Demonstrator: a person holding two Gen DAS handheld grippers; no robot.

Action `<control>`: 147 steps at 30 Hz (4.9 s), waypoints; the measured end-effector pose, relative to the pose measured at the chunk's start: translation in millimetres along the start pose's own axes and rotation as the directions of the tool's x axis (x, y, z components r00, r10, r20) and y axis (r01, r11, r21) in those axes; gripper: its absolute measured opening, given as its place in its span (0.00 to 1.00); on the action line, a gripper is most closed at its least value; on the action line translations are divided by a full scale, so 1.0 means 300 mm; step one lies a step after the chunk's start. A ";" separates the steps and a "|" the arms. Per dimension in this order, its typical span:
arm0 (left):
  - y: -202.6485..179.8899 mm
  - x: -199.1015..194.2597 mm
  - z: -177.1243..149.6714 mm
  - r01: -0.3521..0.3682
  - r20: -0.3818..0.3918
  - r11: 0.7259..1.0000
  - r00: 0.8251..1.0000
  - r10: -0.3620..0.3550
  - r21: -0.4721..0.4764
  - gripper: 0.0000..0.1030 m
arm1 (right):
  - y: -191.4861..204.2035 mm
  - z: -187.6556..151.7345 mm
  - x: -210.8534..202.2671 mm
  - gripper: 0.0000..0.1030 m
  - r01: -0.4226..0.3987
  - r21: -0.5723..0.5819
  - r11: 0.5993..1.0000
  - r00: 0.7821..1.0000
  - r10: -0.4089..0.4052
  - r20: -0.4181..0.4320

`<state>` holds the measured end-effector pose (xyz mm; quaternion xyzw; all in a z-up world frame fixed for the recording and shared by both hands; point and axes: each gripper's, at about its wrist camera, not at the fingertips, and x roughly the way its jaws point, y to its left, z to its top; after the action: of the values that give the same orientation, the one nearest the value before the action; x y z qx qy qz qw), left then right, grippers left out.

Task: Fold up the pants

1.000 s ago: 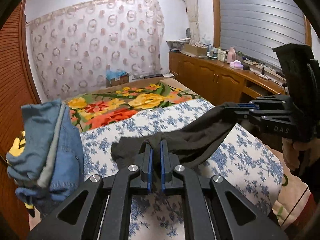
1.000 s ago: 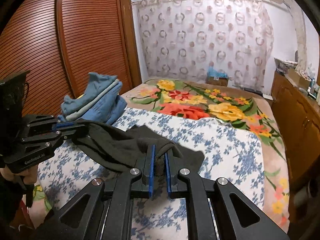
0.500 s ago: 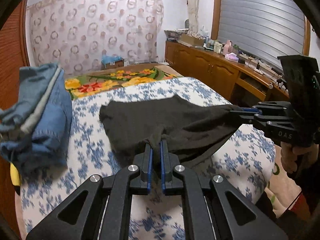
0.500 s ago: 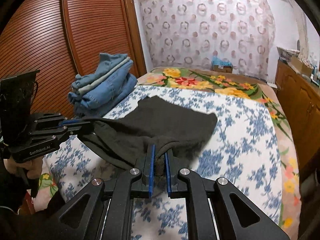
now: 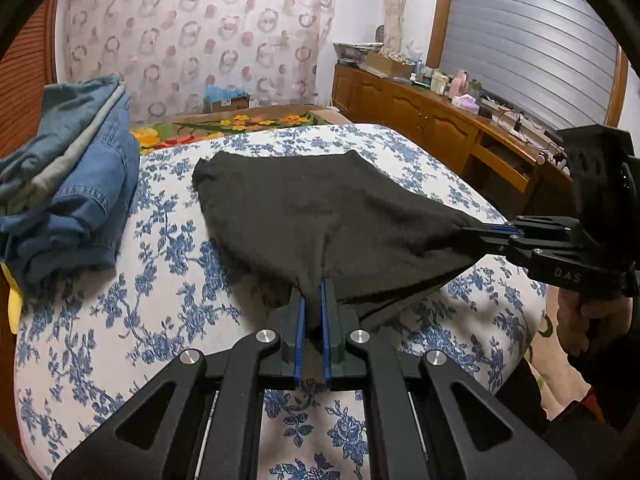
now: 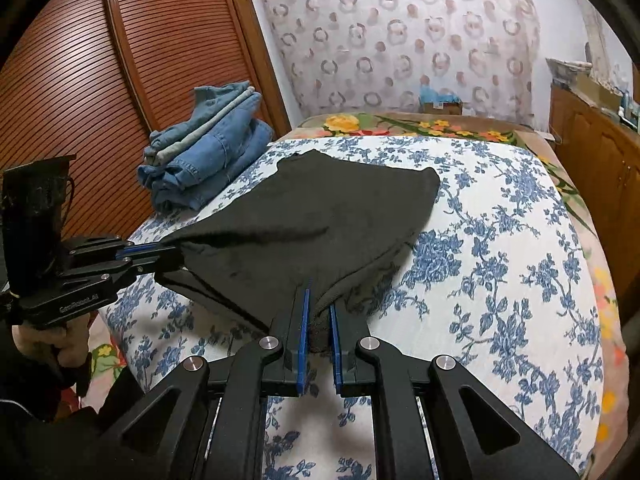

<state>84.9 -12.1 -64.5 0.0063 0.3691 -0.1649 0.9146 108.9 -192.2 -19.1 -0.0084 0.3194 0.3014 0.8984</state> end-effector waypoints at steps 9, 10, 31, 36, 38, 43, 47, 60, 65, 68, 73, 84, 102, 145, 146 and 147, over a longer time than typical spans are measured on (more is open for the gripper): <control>-0.013 -0.007 -0.025 0.010 -0.005 1.000 1.000 -0.010 -0.002 0.07 | 0.009 -0.051 -0.014 0.09 0.003 0.012 1.000 1.000 -0.003 0.002; -0.015 -0.010 -0.027 0.011 -0.006 1.000 1.000 -0.011 -0.001 0.07 | 0.008 -0.055 -0.017 0.09 0.002 0.016 1.000 1.000 -0.002 0.001; -0.085 -0.060 -0.110 0.070 -0.035 0.998 0.997 -0.069 0.010 0.07 | 0.010 -0.152 -0.119 0.09 -0.009 0.050 0.999 1.000 0.009 -0.014; -0.101 -0.094 -0.114 0.081 -0.027 0.996 0.996 -0.080 0.024 0.07 | 0.021 -0.170 -0.156 0.09 -0.013 0.054 0.998 1.000 0.014 -0.015; -0.109 -0.108 -0.108 0.085 -0.018 0.996 0.996 -0.084 0.031 0.07 | 0.030 -0.167 -0.176 0.09 -0.007 0.047 0.999 1.000 0.007 0.001; -0.102 -0.101 -0.067 0.080 0.000 0.996 0.997 -0.080 0.038 0.07 | 0.026 -0.132 -0.194 0.09 -0.002 0.025 1.000 0.999 0.001 0.036; -0.084 -0.079 -0.011 0.068 0.025 0.997 0.997 -0.069 0.037 0.07 | 0.017 -0.079 -0.178 0.09 -0.004 0.022 1.000 0.998 0.003 0.063; 0.055 0.055 0.159 0.044 0.043 0.999 0.998 -0.044 -0.011 0.07 | -0.075 0.079 0.006 0.09 -0.003 0.053 0.999 0.995 -0.002 0.095; 0.099 0.125 0.206 0.047 0.025 0.999 0.999 -0.046 -0.028 0.07 | -0.108 0.128 0.103 0.09 0.013 0.047 0.999 0.998 -0.016 0.067; 0.118 0.164 0.225 0.052 0.011 0.998 0.999 -0.052 -0.032 0.07 | -0.122 0.151 0.152 0.09 0.019 0.051 0.999 0.999 -0.021 0.046; 0.150 0.220 0.244 0.062 -0.011 0.997 0.998 -0.063 -0.041 0.07 | -0.147 0.182 0.221 0.09 0.022 0.068 0.997 1.000 -0.023 0.019; 0.177 0.282 0.294 0.053 -0.022 0.998 0.998 -0.053 -0.035 0.07 | -0.166 0.212 0.292 0.09 0.050 0.050 0.997 0.999 -0.051 0.014; 0.194 0.269 0.265 0.031 -0.014 0.999 0.999 -0.032 -0.037 0.60 | -0.180 0.210 0.257 0.20 0.069 0.085 0.994 0.997 -0.071 0.029; 0.170 0.202 0.060 -0.011 -0.056 0.999 0.998 0.009 -0.052 0.10 | -0.125 0.038 0.174 0.08 0.164 0.020 0.986 0.984 -0.162 -0.070; 0.168 0.192 0.056 -0.013 -0.053 0.999 0.999 0.010 -0.051 0.10 | -0.128 0.034 0.147 0.07 0.180 0.022 0.984 0.983 -0.179 -0.044; 0.167 0.180 0.050 -0.011 -0.047 0.999 0.999 0.008 -0.050 0.10 | -0.134 0.030 0.122 0.07 0.187 0.033 0.982 0.982 -0.186 -0.028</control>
<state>146.7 17.2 -95.8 -0.0110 0.3944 -0.1511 0.9064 158.5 -203.5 -40.4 -0.0259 0.3334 0.2100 0.9187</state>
